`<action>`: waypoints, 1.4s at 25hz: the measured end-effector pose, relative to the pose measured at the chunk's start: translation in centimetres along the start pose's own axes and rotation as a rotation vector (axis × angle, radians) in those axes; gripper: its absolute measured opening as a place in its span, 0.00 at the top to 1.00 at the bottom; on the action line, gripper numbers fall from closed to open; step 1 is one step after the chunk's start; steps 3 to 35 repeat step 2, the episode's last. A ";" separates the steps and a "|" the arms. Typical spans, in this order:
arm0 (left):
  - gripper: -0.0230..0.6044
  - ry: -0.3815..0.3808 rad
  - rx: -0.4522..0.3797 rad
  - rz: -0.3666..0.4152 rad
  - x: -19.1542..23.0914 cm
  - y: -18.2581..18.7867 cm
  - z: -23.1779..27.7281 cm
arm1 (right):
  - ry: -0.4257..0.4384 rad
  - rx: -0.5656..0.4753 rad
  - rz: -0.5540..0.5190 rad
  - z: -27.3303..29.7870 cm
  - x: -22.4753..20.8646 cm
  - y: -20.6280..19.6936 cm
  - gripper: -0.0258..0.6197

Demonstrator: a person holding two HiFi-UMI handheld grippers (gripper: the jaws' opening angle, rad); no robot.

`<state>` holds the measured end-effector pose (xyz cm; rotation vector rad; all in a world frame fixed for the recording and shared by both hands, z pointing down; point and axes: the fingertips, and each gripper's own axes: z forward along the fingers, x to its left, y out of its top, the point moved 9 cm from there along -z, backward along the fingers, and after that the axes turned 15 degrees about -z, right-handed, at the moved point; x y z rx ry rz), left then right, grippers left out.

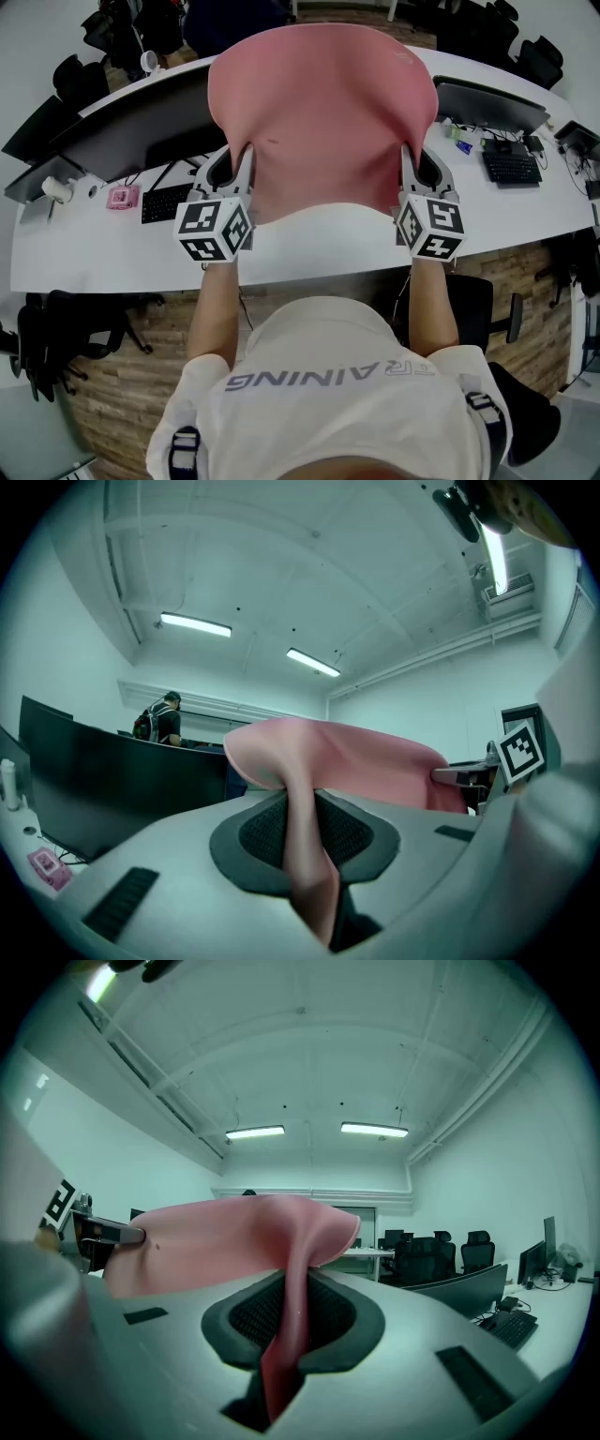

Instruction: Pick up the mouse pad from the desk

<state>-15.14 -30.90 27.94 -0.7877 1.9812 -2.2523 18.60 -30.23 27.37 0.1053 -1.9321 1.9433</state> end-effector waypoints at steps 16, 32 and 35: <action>0.81 -0.003 0.001 0.000 0.0 0.0 0.0 | -0.001 0.002 0.001 0.0 0.0 0.0 0.86; 0.81 -0.003 0.001 0.000 0.0 0.0 0.0 | -0.001 0.002 0.001 0.0 0.0 0.0 0.86; 0.81 -0.003 0.001 0.000 0.0 0.0 0.0 | -0.001 0.002 0.001 0.0 0.0 0.0 0.86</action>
